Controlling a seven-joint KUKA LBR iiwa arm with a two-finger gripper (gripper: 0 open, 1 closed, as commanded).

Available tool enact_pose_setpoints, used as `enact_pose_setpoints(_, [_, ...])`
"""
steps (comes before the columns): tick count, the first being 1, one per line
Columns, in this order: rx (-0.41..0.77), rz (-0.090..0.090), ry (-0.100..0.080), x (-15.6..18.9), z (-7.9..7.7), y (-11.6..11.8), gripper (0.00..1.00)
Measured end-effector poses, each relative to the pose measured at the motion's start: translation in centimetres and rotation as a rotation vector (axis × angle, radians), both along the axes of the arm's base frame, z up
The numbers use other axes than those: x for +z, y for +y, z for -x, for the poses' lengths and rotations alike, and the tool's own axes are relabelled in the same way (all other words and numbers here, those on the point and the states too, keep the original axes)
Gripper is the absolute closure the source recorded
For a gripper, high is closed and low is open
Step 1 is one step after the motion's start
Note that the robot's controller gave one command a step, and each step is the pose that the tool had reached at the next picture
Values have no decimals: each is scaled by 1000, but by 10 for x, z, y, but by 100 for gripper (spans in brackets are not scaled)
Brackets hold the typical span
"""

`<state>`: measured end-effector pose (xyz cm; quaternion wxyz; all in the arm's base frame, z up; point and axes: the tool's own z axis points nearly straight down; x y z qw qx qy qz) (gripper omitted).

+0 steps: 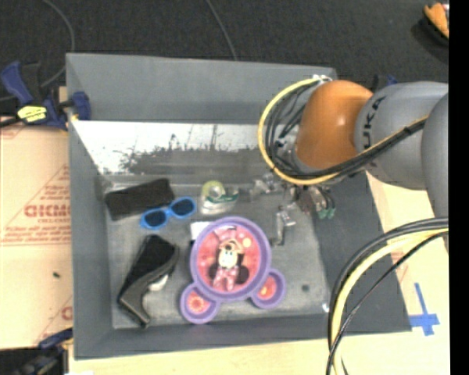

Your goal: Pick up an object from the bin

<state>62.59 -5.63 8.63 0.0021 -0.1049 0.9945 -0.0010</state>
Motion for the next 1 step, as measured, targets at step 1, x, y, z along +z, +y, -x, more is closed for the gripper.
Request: enact_pose_setpoints(1, [58, 2, -6, 39, 12, -19, 0])
